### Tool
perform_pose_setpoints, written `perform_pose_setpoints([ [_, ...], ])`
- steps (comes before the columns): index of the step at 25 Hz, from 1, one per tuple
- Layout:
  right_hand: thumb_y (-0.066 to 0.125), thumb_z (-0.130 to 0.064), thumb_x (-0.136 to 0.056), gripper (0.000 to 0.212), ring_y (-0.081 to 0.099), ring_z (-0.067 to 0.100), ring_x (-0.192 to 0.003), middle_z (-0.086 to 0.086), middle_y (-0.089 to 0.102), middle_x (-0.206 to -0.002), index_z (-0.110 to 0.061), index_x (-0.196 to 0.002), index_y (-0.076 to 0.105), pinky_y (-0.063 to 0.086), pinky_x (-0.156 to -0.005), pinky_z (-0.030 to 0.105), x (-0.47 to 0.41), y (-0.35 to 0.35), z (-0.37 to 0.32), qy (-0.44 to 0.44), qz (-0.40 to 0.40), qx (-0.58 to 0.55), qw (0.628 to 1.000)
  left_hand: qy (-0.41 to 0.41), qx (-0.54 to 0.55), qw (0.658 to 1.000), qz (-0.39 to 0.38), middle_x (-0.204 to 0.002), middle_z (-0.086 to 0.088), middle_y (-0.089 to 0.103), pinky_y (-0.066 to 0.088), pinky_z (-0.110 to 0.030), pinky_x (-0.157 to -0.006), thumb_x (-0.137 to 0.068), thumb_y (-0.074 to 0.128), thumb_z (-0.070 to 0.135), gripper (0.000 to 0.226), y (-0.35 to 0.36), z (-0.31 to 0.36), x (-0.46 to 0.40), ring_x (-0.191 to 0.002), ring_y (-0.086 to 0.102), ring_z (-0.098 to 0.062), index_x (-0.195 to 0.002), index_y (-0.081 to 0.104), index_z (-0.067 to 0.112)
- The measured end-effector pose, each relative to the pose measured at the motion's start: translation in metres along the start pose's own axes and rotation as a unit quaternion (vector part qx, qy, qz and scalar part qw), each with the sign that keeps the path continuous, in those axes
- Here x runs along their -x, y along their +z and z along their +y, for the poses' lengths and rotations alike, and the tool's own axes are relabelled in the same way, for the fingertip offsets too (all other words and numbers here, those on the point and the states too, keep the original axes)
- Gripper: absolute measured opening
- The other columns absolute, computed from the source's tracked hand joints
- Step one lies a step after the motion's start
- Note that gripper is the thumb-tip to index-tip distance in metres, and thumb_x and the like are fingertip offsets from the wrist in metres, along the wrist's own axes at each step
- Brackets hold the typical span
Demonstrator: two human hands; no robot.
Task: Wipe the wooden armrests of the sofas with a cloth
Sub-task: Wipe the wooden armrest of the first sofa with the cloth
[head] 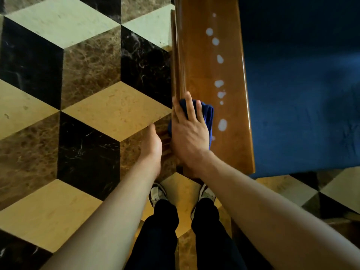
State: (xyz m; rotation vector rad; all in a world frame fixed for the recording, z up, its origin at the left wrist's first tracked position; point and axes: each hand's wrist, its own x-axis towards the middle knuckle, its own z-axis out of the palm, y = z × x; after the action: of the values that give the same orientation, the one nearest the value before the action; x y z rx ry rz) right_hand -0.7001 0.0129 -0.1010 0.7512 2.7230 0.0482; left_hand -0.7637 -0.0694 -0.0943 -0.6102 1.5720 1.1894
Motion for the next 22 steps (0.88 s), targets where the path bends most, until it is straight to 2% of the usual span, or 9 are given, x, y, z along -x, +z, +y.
perform_pose_setpoints([
  [4, 0.032, -0.031, -0.095, 0.065, -0.015, 0.041, -0.157, 0.009, 0.015, -0.173, -0.008, -0.156, 0.040, -0.008, -0.126, 0.058, 0.050, 0.010, -0.004, -0.036, 0.001, -0.034, 0.999, -0.008, 0.003, 1.000, 0.004, -0.139, -0.017, 0.065, 0.050, -0.056, -0.107, -0.101, 0.035, 0.065, 0.072, 0.004, -0.005, 0.007, -0.122, 0.064, -0.037, -0.149, 0.052, 0.014],
  [6, 0.044, -0.034, -0.097, 0.068, -0.013, 0.038, -0.158, 0.005, 0.008, -0.174, -0.016, -0.161, 0.031, -0.007, -0.128, 0.056, 0.106, 0.021, -0.003, -0.035, 0.018, -0.070, 0.997, -0.023, -0.011, 1.000, -0.017, -0.129, -0.014, 0.069, 0.054, -0.051, -0.098, -0.100, 0.034, 0.068, 0.072, 0.007, -0.009, 0.015, -0.111, 0.068, -0.033, -0.147, 0.053, 0.016],
  [8, 0.050, -0.055, -0.097, 0.082, -0.012, 0.033, -0.159, -0.001, -0.003, -0.175, -0.028, -0.165, 0.013, -0.008, -0.128, 0.050, 0.134, 0.034, 0.013, 0.035, 0.023, -0.111, 0.993, -0.035, -0.028, 0.998, -0.036, -0.117, -0.010, 0.073, 0.055, -0.048, -0.090, -0.098, 0.030, 0.072, 0.074, 0.014, -0.011, 0.015, -0.097, 0.070, -0.030, -0.135, 0.062, 0.017],
  [11, 0.031, -0.090, -0.085, 0.103, -0.019, 0.030, -0.158, 0.000, -0.012, -0.174, -0.034, -0.164, -0.002, -0.008, -0.126, 0.048, 0.130, 0.033, 0.032, 0.176, 0.003, -0.156, 0.972, -0.018, -0.074, 0.996, -0.042, -0.136, -0.013, 0.068, 0.052, -0.047, -0.095, -0.096, 0.026, 0.075, 0.081, 0.027, -0.008, 0.007, -0.115, 0.066, -0.031, -0.144, 0.057, 0.017],
  [13, 0.025, -0.096, -0.080, 0.108, -0.025, 0.029, -0.157, -0.001, -0.017, -0.173, -0.036, -0.164, -0.007, -0.011, -0.126, 0.048, 0.111, 0.030, 0.039, 0.204, -0.002, -0.176, 0.963, -0.005, -0.089, 0.996, -0.022, -0.151, -0.011, 0.057, 0.048, -0.046, -0.097, -0.098, 0.027, 0.072, 0.079, 0.036, -0.002, 0.003, -0.127, 0.058, -0.029, -0.154, 0.044, 0.020],
  [14, 0.023, -0.098, -0.079, 0.109, -0.027, 0.028, -0.156, -0.003, -0.020, -0.172, -0.036, -0.163, -0.008, -0.013, -0.127, 0.048, 0.094, 0.027, 0.047, 0.222, -0.001, -0.192, 0.956, 0.000, -0.100, 0.995, -0.010, -0.156, -0.011, 0.052, 0.045, -0.048, -0.105, -0.099, 0.028, 0.070, 0.078, 0.040, 0.001, 0.002, -0.133, 0.054, -0.030, -0.157, 0.039, 0.019],
  [17, 0.021, -0.097, -0.080, 0.108, -0.026, 0.029, -0.156, -0.002, -0.019, -0.173, -0.034, -0.164, -0.006, -0.009, -0.128, 0.052, 0.021, 0.009, 0.080, 0.296, 0.019, -0.247, 0.922, 0.008, -0.109, 0.994, 0.018, -0.153, -0.013, 0.055, 0.040, -0.053, -0.117, -0.100, 0.029, 0.069, 0.077, 0.050, 0.007, -0.002, -0.138, 0.053, -0.034, -0.155, 0.043, 0.017],
  [19, 0.021, -0.091, -0.086, 0.102, -0.021, 0.033, -0.157, 0.001, -0.013, -0.174, -0.029, -0.165, -0.001, -0.006, -0.127, 0.055, -0.011, 0.004, 0.082, 0.269, 0.039, -0.248, 0.930, 0.022, -0.107, 0.994, 0.030, -0.145, -0.014, 0.062, 0.044, -0.054, -0.113, -0.099, 0.030, 0.068, 0.076, 0.054, 0.014, -0.007, -0.129, 0.060, -0.035, -0.149, 0.051, 0.014],
  [22, 0.030, -0.081, -0.093, 0.092, -0.014, 0.034, -0.159, 0.002, -0.004, -0.175, -0.030, -0.165, 0.006, 0.002, -0.127, 0.058, 0.026, 0.022, 0.058, 0.078, 0.067, -0.194, 0.976, 0.030, -0.080, 0.995, 0.040, -0.137, -0.016, 0.066, 0.049, -0.055, -0.106, -0.099, 0.032, 0.066, 0.072, 0.064, 0.031, -0.014, -0.119, 0.064, -0.038, -0.144, 0.055, 0.015],
])
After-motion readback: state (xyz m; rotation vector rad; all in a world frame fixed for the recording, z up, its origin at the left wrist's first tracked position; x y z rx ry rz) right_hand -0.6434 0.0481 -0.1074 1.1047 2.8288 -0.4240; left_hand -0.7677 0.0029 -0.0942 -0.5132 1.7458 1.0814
